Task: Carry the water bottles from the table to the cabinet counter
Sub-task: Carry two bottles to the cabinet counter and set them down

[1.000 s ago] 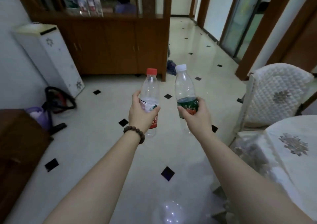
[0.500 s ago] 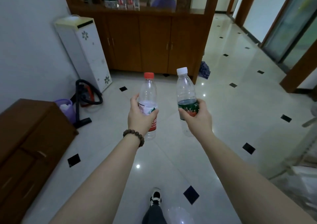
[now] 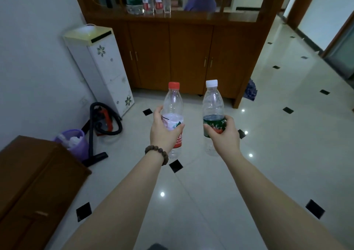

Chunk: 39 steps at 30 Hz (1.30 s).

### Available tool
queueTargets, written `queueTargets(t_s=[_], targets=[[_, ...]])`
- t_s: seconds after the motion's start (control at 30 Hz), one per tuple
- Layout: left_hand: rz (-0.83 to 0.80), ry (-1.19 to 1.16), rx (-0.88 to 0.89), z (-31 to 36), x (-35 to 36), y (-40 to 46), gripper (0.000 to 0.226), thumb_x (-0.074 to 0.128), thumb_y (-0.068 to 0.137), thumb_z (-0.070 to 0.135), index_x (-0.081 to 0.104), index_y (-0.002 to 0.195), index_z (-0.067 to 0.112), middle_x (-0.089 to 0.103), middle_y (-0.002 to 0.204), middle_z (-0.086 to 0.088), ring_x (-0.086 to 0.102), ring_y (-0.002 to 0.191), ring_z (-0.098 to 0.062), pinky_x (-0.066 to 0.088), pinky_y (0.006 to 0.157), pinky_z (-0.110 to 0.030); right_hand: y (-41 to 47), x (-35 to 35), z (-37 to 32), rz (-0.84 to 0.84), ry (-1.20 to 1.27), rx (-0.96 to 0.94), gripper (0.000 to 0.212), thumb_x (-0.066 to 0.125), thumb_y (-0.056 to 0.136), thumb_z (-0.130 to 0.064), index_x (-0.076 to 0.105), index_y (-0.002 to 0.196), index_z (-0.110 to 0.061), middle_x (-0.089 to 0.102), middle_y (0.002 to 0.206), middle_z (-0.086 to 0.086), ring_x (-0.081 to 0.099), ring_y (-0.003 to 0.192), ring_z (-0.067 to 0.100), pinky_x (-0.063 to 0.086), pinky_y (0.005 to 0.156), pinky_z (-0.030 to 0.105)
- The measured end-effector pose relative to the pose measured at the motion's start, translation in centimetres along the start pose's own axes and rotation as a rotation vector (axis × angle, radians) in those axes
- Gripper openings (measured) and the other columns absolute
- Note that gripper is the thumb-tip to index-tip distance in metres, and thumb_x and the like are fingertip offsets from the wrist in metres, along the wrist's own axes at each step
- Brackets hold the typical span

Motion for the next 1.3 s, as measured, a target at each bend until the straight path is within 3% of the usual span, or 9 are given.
queueTargets(t_s=[0.17,0.27,0.63,0.97,1.3], targets=[[0.012,-0.023,-0.023,-0.5,1.2,9.6,0.083,0.076,0.078,0.019,0.025,0.143,0.027,0.044,0.143,-0.003,0.050,0.123,-0.025,0.042,0.100,-0.038,8.5,4.7,-0.3,-0.025,-0.015,0.009,0.057,0.072,0.080,-0.032,0.045,0.129,-0.021,0.054,0.104,-0.009,0.053,0.090,0.009,0.042,0.072,0.020],[0.018,-0.043,-0.013,-0.9,2.0,16.4,0.081,0.076,0.078,0.017,0.027,0.141,0.028,0.047,0.140,-0.003,0.052,0.115,-0.021,0.042,0.095,-0.034,14.6,8.0,-0.4,-0.032,-0.014,0.012,0.057,0.073,0.080,-0.031,0.046,0.129,-0.021,0.054,0.104,-0.011,0.054,0.090,0.007,0.044,0.075,0.022],[-0.012,-0.005,0.056,1.6,4.9,44.9,0.081,0.077,0.077,0.019,0.027,0.140,0.027,0.046,0.141,-0.002,0.049,0.124,-0.025,0.042,0.101,-0.042,40.2,20.5,-6.0,0.003,-0.045,-0.038,0.064,0.073,0.080,-0.036,0.041,0.133,-0.020,0.053,0.112,-0.009,0.052,0.097,0.010,0.047,0.084,0.028],[-0.032,-0.019,0.112,3.7,10.4,62.4,0.083,0.078,0.076,0.019,0.027,0.141,0.025,0.048,0.139,-0.003,0.051,0.121,-0.022,0.040,0.090,-0.027,57.1,24.9,-7.3,0.026,-0.021,-0.039,0.063,0.073,0.080,-0.035,0.043,0.133,-0.017,0.055,0.109,-0.008,0.054,0.096,0.010,0.044,0.082,0.024],[0.076,-0.041,0.134,7.3,19.1,81.4,0.082,0.078,0.075,0.020,0.028,0.139,0.027,0.050,0.137,-0.004,0.054,0.117,-0.021,0.045,0.086,-0.025,79.4,27.5,-7.2,-0.035,-0.015,-0.111,0.064,0.073,0.079,-0.037,0.042,0.133,-0.019,0.056,0.109,-0.009,0.056,0.097,0.009,0.047,0.084,0.026]])
Point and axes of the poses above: each hand's wrist, its own y-axis towards the middle knuckle, its own x-axis out of the palm, z = x × y, the point moved 4 cm from there along y, towards the middle knuckle
